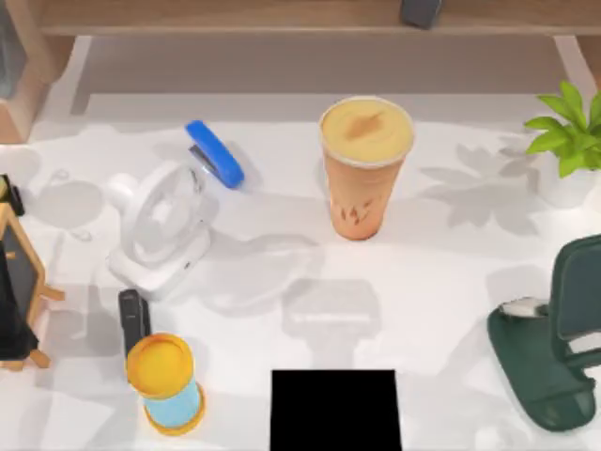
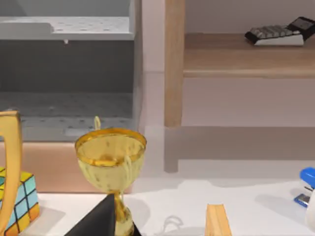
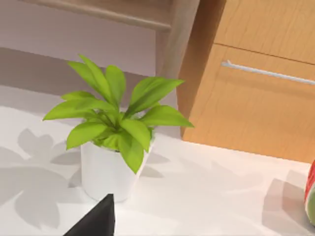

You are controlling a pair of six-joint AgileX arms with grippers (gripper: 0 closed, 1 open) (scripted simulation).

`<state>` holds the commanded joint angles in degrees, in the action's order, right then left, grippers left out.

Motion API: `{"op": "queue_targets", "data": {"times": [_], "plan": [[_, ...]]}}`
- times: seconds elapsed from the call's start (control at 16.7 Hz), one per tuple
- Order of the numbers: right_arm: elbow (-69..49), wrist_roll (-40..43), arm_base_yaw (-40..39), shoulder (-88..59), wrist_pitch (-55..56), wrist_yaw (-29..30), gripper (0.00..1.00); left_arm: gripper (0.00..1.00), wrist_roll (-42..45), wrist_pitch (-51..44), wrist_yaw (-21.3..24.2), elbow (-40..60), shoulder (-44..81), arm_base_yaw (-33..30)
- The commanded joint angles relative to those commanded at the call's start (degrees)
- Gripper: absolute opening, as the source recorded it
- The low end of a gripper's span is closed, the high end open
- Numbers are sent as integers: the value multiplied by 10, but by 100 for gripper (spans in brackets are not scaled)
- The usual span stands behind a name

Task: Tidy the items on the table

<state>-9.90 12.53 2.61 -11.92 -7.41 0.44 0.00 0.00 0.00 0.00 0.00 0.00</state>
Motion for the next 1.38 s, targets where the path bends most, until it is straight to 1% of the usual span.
{"op": "queue_targets", "data": {"times": [0.12,0.24,0.72,0.9,1.02,1.14,1.26,1.38], "plan": [[-60,89,14,-79,-48,0,100,100,0,0,0,0,0,0],[-127,198,30,-170,-104,0,100,100,0,0,0,0,0,0],[-409,702,95,-580,-357,-6,100,100,0,0,0,0,0,0],[-503,870,117,-713,-440,-7,100,100,0,0,0,0,0,0],[-559,961,129,-787,-484,-7,100,100,0,0,0,0,0,0],[-606,1033,139,-845,-519,-6,100,100,0,0,0,0,0,0],[-642,1083,146,-886,-543,-5,100,100,0,0,0,0,0,0],[-664,1110,150,-909,-557,-5,100,100,0,0,0,0,0,0]]}}
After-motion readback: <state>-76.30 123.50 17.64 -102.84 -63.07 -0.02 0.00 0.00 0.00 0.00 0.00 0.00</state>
